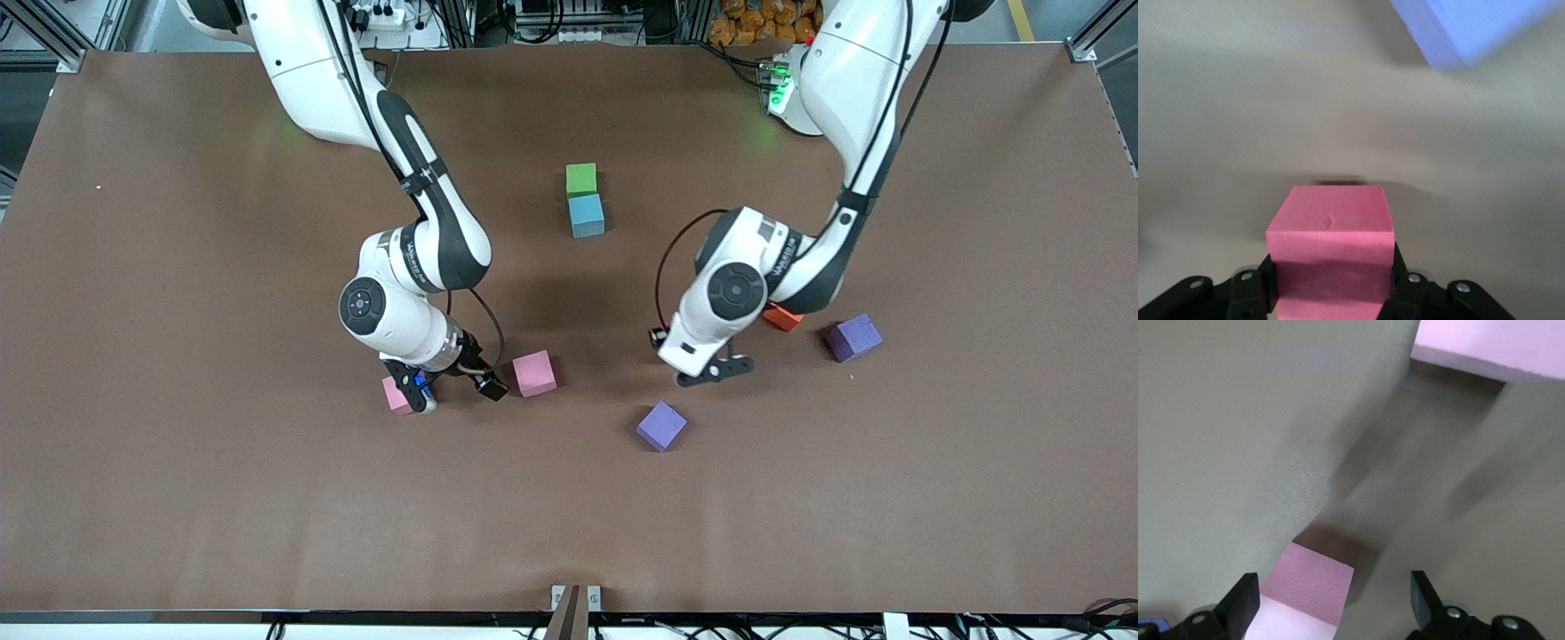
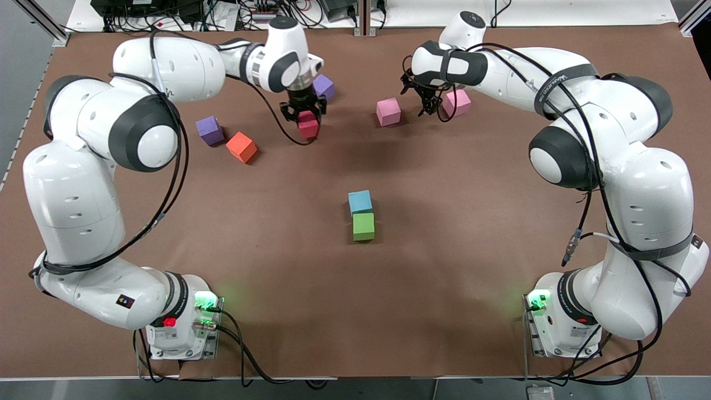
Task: Arrange blocks into number 1
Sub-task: 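Carry the red block with the left gripper while the right gripper reaches pink, then place red beside cyan with the left gripper while the right gripper grasps pink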
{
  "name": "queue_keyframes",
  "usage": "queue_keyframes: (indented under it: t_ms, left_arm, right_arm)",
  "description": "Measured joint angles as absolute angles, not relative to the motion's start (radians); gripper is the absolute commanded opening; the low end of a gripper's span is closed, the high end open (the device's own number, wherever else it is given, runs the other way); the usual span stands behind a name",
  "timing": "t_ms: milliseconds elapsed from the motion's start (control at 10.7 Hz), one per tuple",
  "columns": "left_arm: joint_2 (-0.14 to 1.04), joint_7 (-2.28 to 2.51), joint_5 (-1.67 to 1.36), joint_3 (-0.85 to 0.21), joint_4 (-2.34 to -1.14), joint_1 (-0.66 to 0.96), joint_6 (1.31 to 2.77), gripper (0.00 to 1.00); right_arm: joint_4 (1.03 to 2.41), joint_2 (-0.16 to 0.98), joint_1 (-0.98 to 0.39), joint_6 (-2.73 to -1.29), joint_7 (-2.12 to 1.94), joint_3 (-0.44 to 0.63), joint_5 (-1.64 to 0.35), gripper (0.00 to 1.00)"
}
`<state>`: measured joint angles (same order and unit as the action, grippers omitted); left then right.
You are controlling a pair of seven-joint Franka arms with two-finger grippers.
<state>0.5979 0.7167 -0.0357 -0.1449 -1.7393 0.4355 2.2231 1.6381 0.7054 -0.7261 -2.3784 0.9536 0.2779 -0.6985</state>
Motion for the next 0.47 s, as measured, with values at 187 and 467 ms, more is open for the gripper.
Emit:
queue_keyframes:
  t_ms: [187,467]
  left_arm:
    - [0.582,0.704,-0.002,-0.216,-1.769,0.446,2.219,0.0]
    - [0.576,0.703,0.006,-0.264,-1.792,0.511,2.219,0.0]
  right_arm:
    - [1.627,0.719,-0.725,-2.385,0.954,0.279,-0.724,1.0]
    - [1.624,0.721,-0.725,-2.385,0.954,0.279,-0.73,1.0]
